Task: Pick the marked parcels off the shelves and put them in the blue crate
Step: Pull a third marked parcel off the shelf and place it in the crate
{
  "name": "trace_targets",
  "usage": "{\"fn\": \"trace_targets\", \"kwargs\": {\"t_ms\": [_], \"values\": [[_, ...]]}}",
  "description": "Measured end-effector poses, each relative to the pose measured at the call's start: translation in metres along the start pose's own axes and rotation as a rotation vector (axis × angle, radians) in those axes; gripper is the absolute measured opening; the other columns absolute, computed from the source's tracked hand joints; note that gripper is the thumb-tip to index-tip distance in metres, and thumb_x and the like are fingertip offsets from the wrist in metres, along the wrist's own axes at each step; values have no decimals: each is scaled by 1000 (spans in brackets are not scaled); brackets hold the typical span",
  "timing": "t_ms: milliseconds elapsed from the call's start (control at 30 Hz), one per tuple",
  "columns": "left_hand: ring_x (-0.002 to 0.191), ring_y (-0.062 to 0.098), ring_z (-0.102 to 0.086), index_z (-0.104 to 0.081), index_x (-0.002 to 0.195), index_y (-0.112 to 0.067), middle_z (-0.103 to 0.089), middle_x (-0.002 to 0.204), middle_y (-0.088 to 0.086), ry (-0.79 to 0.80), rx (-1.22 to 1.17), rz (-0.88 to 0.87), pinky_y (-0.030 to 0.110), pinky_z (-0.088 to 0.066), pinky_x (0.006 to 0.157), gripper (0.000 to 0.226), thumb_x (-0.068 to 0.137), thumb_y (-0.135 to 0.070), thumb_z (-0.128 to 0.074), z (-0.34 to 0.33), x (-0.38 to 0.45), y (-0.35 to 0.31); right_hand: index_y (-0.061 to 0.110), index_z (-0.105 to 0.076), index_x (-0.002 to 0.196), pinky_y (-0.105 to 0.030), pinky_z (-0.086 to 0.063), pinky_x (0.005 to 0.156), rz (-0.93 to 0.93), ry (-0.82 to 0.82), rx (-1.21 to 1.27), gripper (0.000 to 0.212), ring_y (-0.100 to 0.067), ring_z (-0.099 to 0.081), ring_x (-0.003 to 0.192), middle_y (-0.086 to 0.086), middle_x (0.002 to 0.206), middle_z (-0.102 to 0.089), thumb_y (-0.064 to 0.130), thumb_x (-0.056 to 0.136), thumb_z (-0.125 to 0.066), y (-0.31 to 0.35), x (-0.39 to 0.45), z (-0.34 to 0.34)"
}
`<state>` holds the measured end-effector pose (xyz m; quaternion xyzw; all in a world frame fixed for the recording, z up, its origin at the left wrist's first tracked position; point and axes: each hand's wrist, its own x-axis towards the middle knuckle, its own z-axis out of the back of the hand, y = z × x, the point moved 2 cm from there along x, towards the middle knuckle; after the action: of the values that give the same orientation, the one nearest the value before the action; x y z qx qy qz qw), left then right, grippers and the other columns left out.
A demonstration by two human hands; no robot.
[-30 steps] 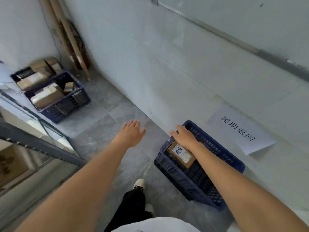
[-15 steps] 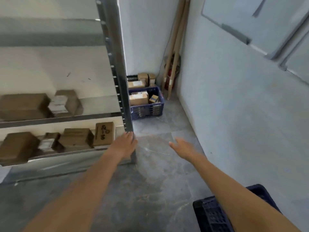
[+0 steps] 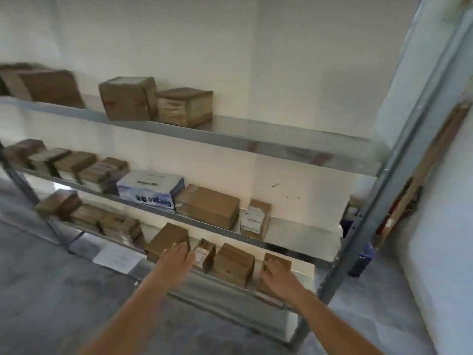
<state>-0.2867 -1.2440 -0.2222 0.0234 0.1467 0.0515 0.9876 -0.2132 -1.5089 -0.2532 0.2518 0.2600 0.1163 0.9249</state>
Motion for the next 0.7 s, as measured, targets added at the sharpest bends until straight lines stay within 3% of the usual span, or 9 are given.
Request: {"fn": "trace_targets", "kwargs": {"t_ms": [33, 100, 133, 233, 300, 400, 567, 633, 700], "values": [[139, 43, -31, -38, 139, -3, -28, 150, 30, -5, -16, 28, 51, -34, 111, 52, 93, -15, -58, -4, -1, 18, 20, -43, 142, -41, -36, 111, 30, 9, -19, 56, -24, -44, 134, -5, 152, -40, 54, 98, -38, 20, 11, -3], [105, 41, -65, -58, 109, 0, -61, 116, 30, 27, -27, 81, 48, -58, 78, 71, 51, -20, -93, -13, -3, 57, 22, -31, 151, -39, -28, 115, 78, 31, -59, 60, -22, -31, 144, -1, 159, -29, 54, 100, -37, 63, 24, -7], [95, 39, -69, -59, 104, 0, -65, 107, 28, 7, -13, 108, 47, -59, 69, 76, 40, -20, -96, -23, -1, 75, 22, -29, 152, -39, -28, 114, 101, 44, -82, 60, -22, -30, 144, -1, 159, -28, 52, 101, -37, 82, 31, -10], [141, 40, -29, -29, 146, -5, -24, 153, 27, 8, -122, 210, 50, -33, 112, 54, 97, -14, -50, -31, -11, 115, 20, -32, 150, -38, -33, 110, 201, 82, -105, 57, -23, -35, 142, -4, 157, -31, 50, 102, -37, 132, 63, -18], [147, 36, -13, -17, 152, -11, -10, 159, 22, 3, -226, 349, 47, -20, 118, 50, 105, -18, -28, -33, -14, 139, 20, -32, 150, -38, -31, 112, 271, 106, -102, 57, -23, -31, 144, -5, 159, -27, 50, 102, -37, 164, 80, -22], [147, 34, -14, -18, 152, -10, -12, 159, 20, -62, -378, 453, 44, -17, 118, 48, 106, -23, -26, -26, -11, 172, 25, -26, 153, -39, -25, 115, 397, 142, -79, 58, -19, -22, 148, 3, 160, -24, 49, 102, -38, 214, 99, -22], [130, 36, -43, -50, 131, -1, -49, 136, 19, -393, -947, 628, 43, -33, 109, 39, 104, -25, -34, 21, 17, 220, 25, -42, 140, -37, -47, 101, 682, 46, 13, 44, -17, -52, 124, 7, 136, -49, 44, 100, -45, 313, 125, 5], [117, 35, -52, -56, 117, -3, -58, 116, 20, -483, -1098, 582, 49, -41, 103, 34, 104, -25, -33, 56, 33, 232, 22, -37, 147, -31, -34, 113, 804, -49, 40, 48, -15, -37, 140, 5, 151, -40, 38, 103, -43, 354, 130, 27], [126, 33, -48, -48, 134, -6, -55, 130, 16, -591, -1211, 568, 44, -39, 106, 42, 105, -31, -32, 98, 48, 241, 21, -34, 151, -24, -19, 116, 929, -186, 35, 50, -9, -20, 148, 6, 159, -28, 37, 104, -41, 393, 132, 52]]}}
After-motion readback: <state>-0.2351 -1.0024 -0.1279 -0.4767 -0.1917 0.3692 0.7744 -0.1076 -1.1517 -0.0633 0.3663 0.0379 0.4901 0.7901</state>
